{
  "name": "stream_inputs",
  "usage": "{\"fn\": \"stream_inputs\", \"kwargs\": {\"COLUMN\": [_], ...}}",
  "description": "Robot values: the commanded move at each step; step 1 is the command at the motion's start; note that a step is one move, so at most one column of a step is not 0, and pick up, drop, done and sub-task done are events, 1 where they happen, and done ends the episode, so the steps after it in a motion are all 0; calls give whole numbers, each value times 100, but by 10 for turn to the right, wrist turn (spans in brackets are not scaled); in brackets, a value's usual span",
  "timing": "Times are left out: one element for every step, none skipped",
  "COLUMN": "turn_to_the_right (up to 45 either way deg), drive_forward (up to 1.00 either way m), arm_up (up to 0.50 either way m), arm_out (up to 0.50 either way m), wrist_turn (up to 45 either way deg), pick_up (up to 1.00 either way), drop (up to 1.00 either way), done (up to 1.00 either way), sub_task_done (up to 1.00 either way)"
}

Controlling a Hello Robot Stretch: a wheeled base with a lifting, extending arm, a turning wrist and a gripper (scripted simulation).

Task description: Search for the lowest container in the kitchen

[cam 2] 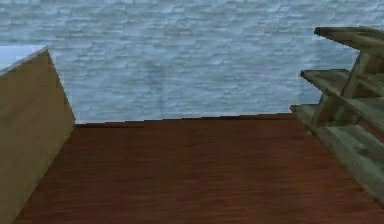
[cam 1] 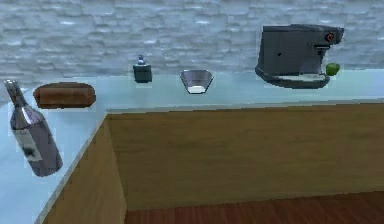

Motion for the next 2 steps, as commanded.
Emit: {"fn": "stream_inputs", "kwargs": {"turn_to_the_right": [0, -450], "drive_forward": [50, 0], "arm_up": [0, 0], "arm_out": [0, 0], "wrist_turn": [0, 0], "pick_up": [0, 0], "drop": [0, 0], "done": [0, 0], "sub_task_done": [0, 0]}}
